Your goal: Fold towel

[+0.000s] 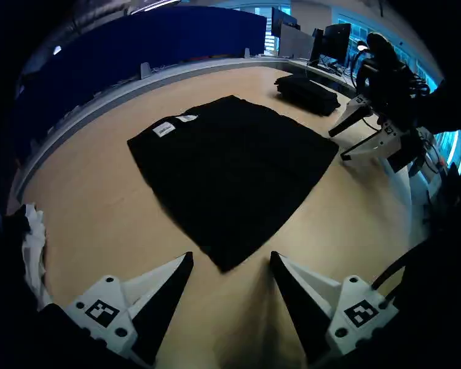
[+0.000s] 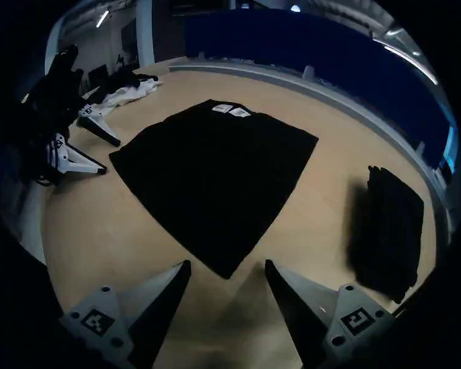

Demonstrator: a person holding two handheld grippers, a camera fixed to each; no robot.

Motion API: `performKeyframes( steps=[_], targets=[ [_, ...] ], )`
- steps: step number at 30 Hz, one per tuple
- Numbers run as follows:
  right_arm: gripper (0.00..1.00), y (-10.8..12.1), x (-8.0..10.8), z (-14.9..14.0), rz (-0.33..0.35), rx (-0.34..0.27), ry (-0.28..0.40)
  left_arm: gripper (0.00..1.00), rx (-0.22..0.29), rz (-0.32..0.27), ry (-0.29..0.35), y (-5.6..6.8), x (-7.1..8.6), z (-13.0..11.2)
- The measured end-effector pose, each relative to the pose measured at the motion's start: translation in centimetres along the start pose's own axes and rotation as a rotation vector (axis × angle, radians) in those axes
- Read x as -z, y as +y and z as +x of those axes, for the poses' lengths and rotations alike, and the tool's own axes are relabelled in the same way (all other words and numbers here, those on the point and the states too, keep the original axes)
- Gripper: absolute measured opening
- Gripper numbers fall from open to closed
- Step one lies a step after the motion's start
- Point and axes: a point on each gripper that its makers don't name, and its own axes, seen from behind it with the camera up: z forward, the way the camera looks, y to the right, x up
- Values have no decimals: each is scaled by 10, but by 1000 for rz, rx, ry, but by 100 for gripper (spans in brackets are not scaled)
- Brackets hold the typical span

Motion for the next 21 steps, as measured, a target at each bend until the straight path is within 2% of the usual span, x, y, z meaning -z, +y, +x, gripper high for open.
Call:
performKeyframes(
  steps=[2,4,11,16,21],
  targets=[
    [89,-2,-1,-2,-1,7,-2,92,-13,7,0,1,0,0],
    [83,-3,-1,-2,-1,6,0,91,-3,13,1,0,1,0],
    [69,-4,-1,-3,-3,-16,3,72,16,30,-14,-2,3,1],
    [49,-4,0,-5,-8,-24,-1,52,7,30,-22,1,3,1],
    [39,-3,2,-6,-11,-33,-6,47,8,29,-27,3,3,1]
  ],
)
